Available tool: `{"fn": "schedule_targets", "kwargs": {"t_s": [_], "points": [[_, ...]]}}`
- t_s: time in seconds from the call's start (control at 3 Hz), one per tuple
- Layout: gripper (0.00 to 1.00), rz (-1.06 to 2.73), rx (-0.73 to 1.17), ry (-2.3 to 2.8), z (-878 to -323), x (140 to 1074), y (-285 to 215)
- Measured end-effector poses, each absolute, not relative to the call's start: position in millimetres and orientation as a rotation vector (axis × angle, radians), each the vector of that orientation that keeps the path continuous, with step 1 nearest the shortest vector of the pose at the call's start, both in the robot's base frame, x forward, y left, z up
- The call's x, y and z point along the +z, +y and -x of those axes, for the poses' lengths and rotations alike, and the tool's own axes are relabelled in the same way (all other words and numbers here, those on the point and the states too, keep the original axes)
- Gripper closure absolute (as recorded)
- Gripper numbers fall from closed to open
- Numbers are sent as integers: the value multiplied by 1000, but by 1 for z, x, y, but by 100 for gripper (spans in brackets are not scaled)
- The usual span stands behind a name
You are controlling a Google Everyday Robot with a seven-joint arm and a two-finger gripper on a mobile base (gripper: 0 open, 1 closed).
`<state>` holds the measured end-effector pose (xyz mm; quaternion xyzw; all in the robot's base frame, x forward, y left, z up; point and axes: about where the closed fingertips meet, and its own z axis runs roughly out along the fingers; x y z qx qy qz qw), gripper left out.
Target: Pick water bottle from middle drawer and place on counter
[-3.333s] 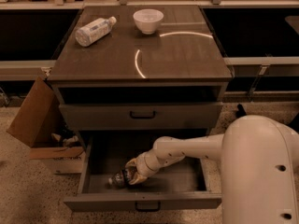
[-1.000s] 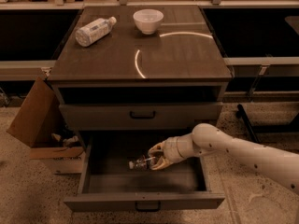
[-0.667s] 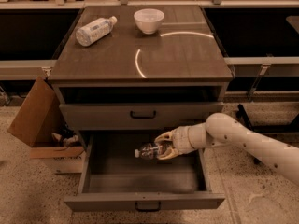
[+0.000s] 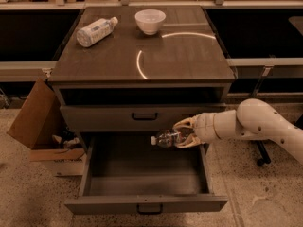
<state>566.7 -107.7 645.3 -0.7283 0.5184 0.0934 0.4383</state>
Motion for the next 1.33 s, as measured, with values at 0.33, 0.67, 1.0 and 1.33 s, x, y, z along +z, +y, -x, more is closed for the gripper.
{"fn": "schedule_targets", "kwargs": {"t_s": [0.33, 0.67, 1.0, 1.33], "points": [[100, 1810, 232, 1289, -567, 645, -108], [100, 1801, 195, 1282, -564, 665, -118], [100, 1784, 102, 1272, -557, 714, -140], [100, 1773, -17, 1239, -551, 773, -161]]}}
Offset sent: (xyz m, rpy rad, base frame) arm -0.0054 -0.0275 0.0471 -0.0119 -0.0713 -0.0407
